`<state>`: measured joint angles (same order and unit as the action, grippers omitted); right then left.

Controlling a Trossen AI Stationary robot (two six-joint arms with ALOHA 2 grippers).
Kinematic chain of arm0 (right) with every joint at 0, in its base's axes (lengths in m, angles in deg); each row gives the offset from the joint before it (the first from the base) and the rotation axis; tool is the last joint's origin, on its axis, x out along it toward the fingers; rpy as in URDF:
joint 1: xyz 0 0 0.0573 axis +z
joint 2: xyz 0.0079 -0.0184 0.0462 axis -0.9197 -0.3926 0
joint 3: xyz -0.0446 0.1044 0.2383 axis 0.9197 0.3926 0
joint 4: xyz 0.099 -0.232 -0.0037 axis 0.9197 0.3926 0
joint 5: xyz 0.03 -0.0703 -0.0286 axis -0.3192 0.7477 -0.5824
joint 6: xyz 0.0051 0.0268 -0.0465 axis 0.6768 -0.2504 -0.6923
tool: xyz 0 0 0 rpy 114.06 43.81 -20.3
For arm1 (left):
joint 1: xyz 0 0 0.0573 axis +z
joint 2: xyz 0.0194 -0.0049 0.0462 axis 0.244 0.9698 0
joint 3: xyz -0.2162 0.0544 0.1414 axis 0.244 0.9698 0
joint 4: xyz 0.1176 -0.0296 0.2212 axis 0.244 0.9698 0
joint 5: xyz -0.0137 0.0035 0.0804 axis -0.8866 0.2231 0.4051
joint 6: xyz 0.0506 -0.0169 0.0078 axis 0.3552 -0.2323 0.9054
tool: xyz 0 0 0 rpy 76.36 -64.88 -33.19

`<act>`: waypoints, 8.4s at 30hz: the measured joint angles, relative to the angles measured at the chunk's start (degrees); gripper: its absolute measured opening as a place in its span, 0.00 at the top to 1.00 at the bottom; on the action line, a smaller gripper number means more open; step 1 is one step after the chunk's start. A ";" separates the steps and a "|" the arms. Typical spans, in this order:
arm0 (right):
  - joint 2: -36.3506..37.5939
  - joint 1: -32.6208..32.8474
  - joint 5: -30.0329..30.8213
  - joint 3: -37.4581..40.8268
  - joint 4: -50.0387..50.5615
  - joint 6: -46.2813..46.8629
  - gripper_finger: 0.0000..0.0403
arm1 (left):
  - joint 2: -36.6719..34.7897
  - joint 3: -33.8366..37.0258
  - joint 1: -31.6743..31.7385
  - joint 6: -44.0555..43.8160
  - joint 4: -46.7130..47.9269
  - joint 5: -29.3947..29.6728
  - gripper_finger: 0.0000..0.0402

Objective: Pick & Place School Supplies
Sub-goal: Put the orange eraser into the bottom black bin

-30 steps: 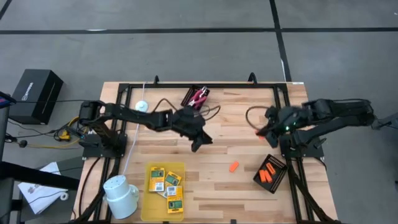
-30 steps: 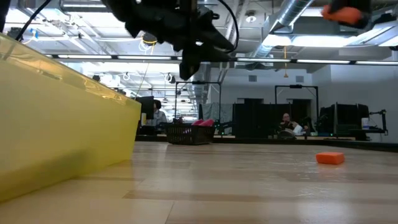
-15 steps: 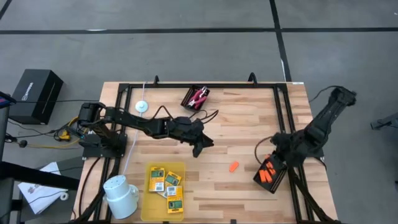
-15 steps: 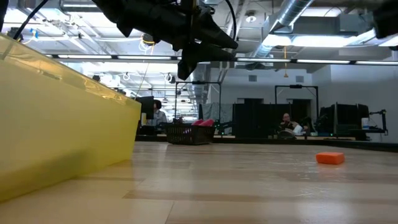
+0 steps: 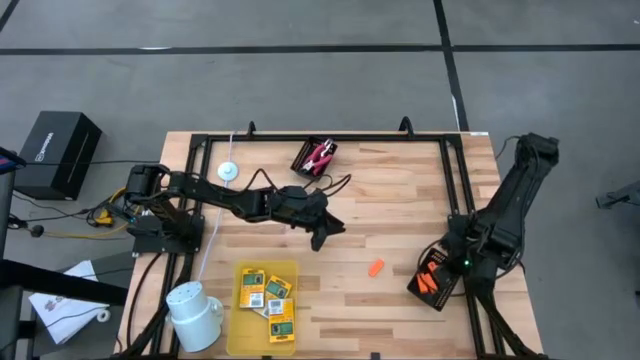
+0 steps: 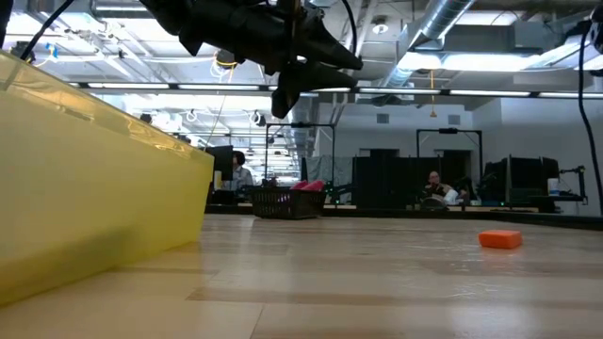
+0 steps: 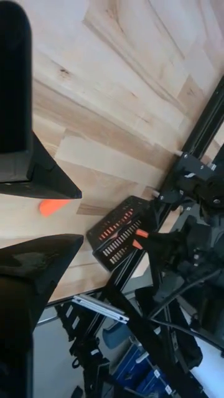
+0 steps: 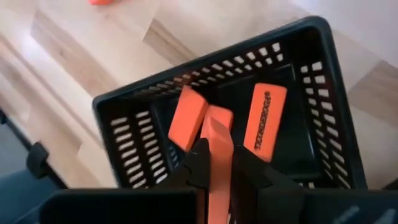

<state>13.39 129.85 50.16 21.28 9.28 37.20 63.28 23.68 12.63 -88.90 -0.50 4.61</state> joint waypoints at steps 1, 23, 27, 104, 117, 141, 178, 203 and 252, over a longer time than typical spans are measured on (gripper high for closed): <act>-0.63 -0.05 0.10 0.10 -0.30 0.08 0.94 | 0.00 0.00 0.00 0.00 0.00 0.21 0.76; -3.52 -1.67 17.09 -3.25 -9.00 -1.77 0.47 | 0.00 -0.02 0.02 -2.12 -1.32 0.40 0.76; -3.65 -4.19 22.09 -7.96 -9.09 -10.92 0.68 | 0.00 -0.02 0.02 -2.48 -1.68 0.40 0.76; -34.42 -47.01 -26.15 -10.60 -31.42 -65.20 1.00 | -0.02 7.58 1.57 -3.54 3.70 2.94 0.76; -34.33 -47.02 -27.87 -6.35 -35.13 -63.08 1.00 | -0.02 7.58 1.64 -3.48 3.15 2.94 0.76; -32.02 -48.53 -28.41 -5.57 -41.93 -61.76 1.00 | -0.02 7.56 1.64 -3.96 1.48 2.91 0.76; -34.36 -49.28 -32.22 -1.92 -41.78 -63.16 1.00 | -0.02 7.56 1.64 -3.39 1.03 2.91 0.76; -22.03 -33.44 -16.92 -1.90 -37.92 -47.59 1.00 | -0.02 7.56 1.64 -3.54 0.63 2.41 0.76; -44.38 -45.93 -24.48 -33.02 -0.99 -151.97 0.56 | -0.02 7.52 1.64 -5.35 -0.42 2.15 0.76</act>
<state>-30.99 83.92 25.68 -11.73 8.29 -114.77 63.26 31.19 14.27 -94.25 -0.91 6.75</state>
